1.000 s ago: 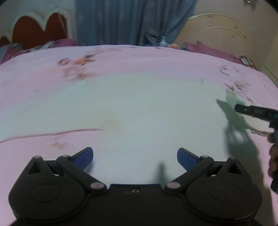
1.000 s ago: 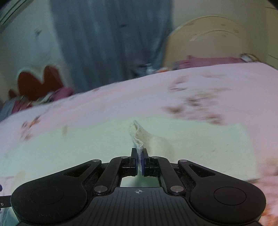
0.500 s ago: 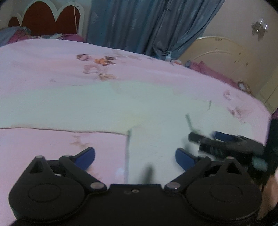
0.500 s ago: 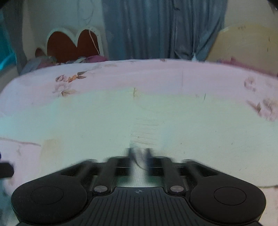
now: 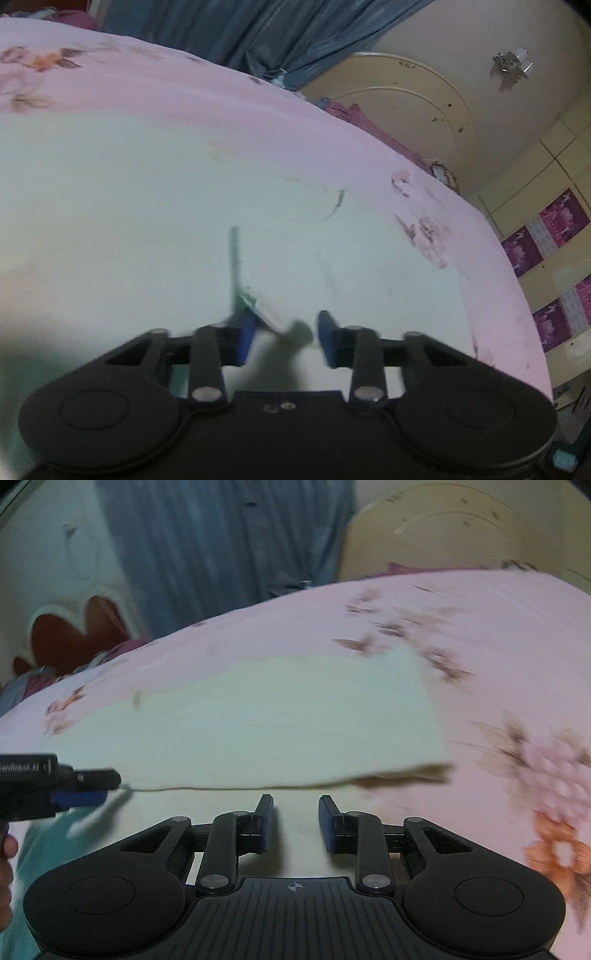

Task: Fold small clothes

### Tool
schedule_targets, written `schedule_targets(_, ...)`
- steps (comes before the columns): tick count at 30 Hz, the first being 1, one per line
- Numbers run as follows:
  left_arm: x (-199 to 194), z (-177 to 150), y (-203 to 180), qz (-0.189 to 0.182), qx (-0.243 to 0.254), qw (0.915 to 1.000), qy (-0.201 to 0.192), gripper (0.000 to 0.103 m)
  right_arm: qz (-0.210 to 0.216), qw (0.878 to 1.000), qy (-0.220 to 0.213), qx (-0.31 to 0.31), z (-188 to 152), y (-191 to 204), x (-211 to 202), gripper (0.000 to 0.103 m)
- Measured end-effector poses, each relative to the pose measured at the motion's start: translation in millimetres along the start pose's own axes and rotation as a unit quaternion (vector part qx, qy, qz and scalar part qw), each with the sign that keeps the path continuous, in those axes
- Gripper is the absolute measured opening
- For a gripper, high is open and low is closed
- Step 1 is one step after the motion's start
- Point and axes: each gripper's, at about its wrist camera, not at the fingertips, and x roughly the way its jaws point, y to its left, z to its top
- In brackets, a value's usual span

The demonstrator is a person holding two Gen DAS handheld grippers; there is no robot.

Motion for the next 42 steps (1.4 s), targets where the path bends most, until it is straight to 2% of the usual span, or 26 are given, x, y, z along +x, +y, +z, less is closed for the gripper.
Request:
schedule_targets(1,6,1,-1,0.0,0.0,1.0,0.001,0.01,-0.004,1.0,-0.002,0.013,0,-7,0,0.028)
schedule_targets(2,11,2,-3,0.002,0.003,1.0,0.002,0.004,-0.009,1.0,-0.003,0.027,0,-13,-1,0.028)
schedule_targets(4,14,1,-9,0.007,0.013,0.9999,-0.002,0.003,-0.012,0.999,-0.003,0.052,1,-22,1,0.028)
schedule_targets(7,-2,3,-12,0.009,0.025,0.9994,-0.022,0.003,-0.003,0.997,-0.004,0.073,5,-30,-1,0.028)
schedule_targets(13,-50,13,24,0.042,0.021,0.9972,-0.058,0.003,0.002,0.998,0.0,0.062,7,-24,3,0.028)
schedule_targets(18,-64,12,53,0.062,0.011,0.9963,-0.059,0.003,-0.001,0.999,0.0,0.051,7,-24,10,0.028)
schedule_targets(23,-76,12,60,0.067,0.005,0.9949,-0.075,0.003,-0.01,0.999,0.001,0.031,8,-19,13,0.028)
schedule_targets(28,-75,11,67,0.076,0.004,0.9947,-0.07,0.003,-0.015,1.0,0.0,0.023,8,-18,14,0.028)
schedule_targets(33,-68,7,74,0.08,0.011,0.9951,-0.058,0.003,-0.021,1.0,0.0,0.013,8,-18,15,0.021)
schedule_targets(34,-66,6,74,0.08,0.017,0.9952,-0.054,0.004,-0.017,1.0,0.0,0.016,9,-19,13,0.021)
schedule_targets(36,-68,5,74,0.085,0.022,0.9946,-0.055,0.014,-0.01,1.0,-0.012,0.021,12,-21,2,0.02)
schedule_targets(37,-73,5,73,0.096,0.025,0.9929,-0.065,0.021,-0.01,1.0,-0.022,0.016,14,-20,-4,0.02)
schedule_targets(40,-95,2,62,0.133,0.052,0.9826,-0.119,0.021,-0.001,0.999,-0.051,-0.009,22,-9,-16,0.02)
schedule_targets(42,-92,3,51,0.112,0.068,0.9845,-0.117,0.026,0.012,0.998,-0.049,-0.023,29,1,-11,0.019)
